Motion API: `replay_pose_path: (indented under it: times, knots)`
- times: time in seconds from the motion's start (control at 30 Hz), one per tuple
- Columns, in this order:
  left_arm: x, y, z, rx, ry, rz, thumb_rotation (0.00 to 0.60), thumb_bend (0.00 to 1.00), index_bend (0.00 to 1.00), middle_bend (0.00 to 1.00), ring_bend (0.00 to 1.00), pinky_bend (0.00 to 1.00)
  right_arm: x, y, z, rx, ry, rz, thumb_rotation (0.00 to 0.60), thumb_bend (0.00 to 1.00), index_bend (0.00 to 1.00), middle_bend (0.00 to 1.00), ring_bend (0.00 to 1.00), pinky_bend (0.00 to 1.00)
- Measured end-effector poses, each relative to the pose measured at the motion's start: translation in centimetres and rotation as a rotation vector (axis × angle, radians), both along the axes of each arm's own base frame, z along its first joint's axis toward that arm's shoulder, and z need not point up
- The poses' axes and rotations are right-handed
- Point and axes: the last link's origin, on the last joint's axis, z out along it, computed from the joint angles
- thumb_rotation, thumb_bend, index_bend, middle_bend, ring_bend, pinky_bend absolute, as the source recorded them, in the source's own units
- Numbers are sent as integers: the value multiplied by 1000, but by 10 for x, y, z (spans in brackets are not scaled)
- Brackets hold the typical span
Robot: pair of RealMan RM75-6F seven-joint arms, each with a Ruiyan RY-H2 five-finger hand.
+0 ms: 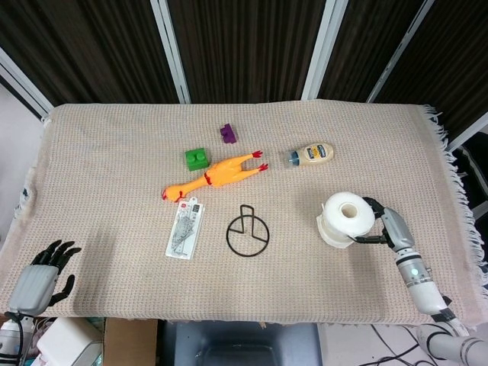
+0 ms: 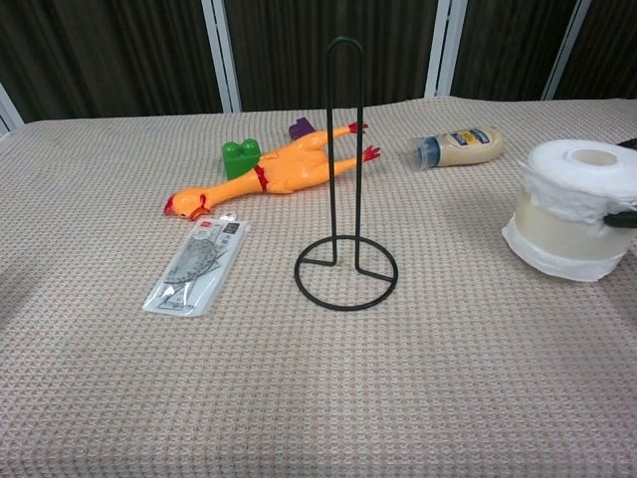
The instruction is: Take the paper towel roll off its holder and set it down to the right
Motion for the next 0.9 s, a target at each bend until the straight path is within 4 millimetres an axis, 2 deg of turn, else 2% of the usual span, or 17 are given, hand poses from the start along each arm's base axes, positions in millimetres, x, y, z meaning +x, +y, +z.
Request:
replay_pose_path:
  times: [0.07, 0.17, 0.33, 0.53, 0.73, 0.9]
  knots:
    - [0, 0, 0, -1, 1, -1, 600, 525, 214, 130, 75, 229, 2, 1, 2, 22, -8, 6, 600, 78, 3, 102, 4, 1]
    - [1, 0, -1, -4, 4, -5, 600, 524, 214, 130, 75, 229, 4, 3, 7, 41, -32, 10, 600, 65, 0, 24, 0, 0]
    - [2, 0, -1, -3, 6, -5, 600, 525, 214, 130, 75, 229, 11, 9, 22, 53, -69, 33, 600, 55, 0, 0, 0, 0]
    - [4, 1, 0, 6, 4, -11, 600, 525, 214, 130, 74, 229, 23, 25, 51, -1, -74, 77, 600, 58, 0, 0, 0, 0]
    - [6, 2, 1, 13, 6, -17, 600, 525, 214, 130, 75, 230, 29, 51, 76, -93, 146, 103, 600, 67, 0, 0, 0, 0]
    - [9, 3, 2, 19, 12, -23, 600, 525, 214, 130, 75, 230, 33, 79, 97, -222, 450, 106, 600, 68, 0, 0, 0, 0]
